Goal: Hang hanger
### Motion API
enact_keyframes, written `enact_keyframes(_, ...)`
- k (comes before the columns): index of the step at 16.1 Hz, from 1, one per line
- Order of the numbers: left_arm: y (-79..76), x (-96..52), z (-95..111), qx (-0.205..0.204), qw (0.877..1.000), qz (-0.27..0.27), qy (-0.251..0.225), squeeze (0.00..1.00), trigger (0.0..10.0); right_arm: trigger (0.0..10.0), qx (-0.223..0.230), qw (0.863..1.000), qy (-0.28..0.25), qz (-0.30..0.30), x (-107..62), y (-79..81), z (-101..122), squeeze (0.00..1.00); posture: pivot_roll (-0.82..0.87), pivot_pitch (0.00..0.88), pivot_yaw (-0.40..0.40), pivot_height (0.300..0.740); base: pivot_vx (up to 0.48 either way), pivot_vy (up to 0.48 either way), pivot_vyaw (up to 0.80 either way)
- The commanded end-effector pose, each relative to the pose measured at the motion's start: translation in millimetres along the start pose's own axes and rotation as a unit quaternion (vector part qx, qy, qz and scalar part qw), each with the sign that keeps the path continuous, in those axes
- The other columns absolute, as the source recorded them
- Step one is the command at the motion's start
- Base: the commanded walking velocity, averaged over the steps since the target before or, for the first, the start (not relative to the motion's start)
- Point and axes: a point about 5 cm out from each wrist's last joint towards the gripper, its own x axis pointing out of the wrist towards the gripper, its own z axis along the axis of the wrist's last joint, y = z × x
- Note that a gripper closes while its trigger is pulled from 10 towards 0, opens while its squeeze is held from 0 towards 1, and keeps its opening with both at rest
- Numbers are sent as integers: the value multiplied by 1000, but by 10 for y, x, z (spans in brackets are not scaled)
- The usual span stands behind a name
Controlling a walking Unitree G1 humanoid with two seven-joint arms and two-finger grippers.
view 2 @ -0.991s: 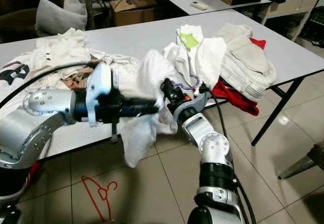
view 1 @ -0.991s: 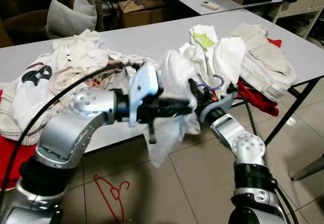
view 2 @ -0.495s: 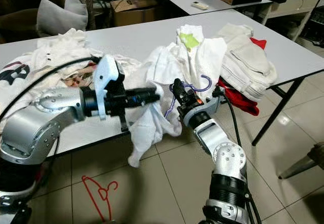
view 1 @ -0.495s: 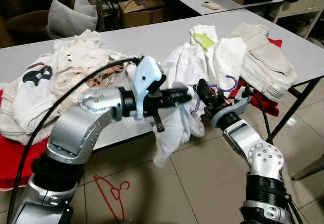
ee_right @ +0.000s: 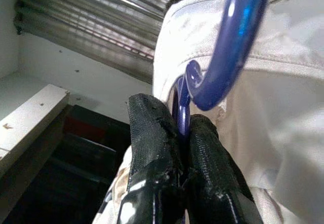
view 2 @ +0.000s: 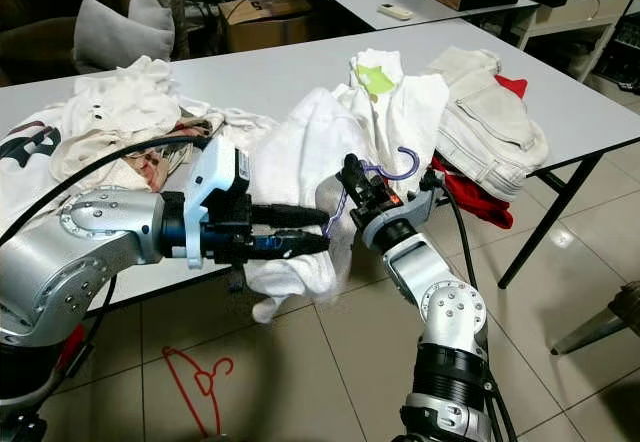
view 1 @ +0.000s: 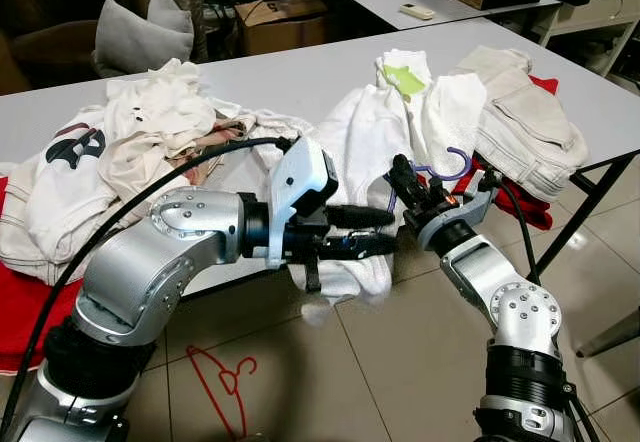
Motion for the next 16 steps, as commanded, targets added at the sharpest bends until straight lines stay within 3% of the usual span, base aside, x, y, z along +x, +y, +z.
enact_keyframes(1,129,-99,30,17,998,63,-8,1000,10000,10000,-12,1000,0,2,14,40,27,0,-155,0,44,740,0,0,0)
enact_keyframes(2,295,-224,6,13,988,155,-21,1000,10000,10000,-24,1000,4,16,-27,60,31,0,-153,0,41,740,0,0,0)
enact_keyframes(3,345,-274,-12,5,982,185,-29,1000,10000,10000,-24,999,3,23,-48,69,34,0,-148,0,36,740,0,0,0)
enact_keyframes(5,531,-577,-262,-45,945,321,-38,965,10000,10000,-24,998,-18,46,-184,81,81,0,-138,0,23,740,0,0,600)
enact_keyframes(6,543,-631,-416,-72,933,352,-31,784,10000,10000,-19,998,-25,53,-258,66,94,0,-138,0,23,740,0,0,800)
enact_keyframes(7,499,-593,-529,-87,934,345,-26,565,10000,10000,-18,998,-27,56,-304,59,96,0,-139,0,25,740,0,0,800)
enact_keyframes(8,426,-507,-645,-96,940,328,-10,235,10000,10000,-19,997,-26,67,-340,79,94,0,-147,0,30,740,0,0,800)
enact_keyframes(9,372,-449,-724,-104,942,318,-2,165,10000,10000,-22,996,-23,80,-370,110,88,0,-147,0,30,740,0,0,800)
enact_keyframes(10,356,-438,-761,-114,938,327,-11,0,10000,10000,-26,994,-17,100,-425,162,79,0,-147,0,30,740,0,0,800)
enact_keyframes(12,362,-473,-768,-115,933,340,-20,0,10000,10000,-34,991,-10,127,-532,222,88,0,-156,0,35,740,0,0,800)
enact_keyframes(16,325,-532,-801,-116,927,355,-12,0,10000,10000,-44,992,-14,114,-713,182,144,0,-150,0,24,740,0,0,800)
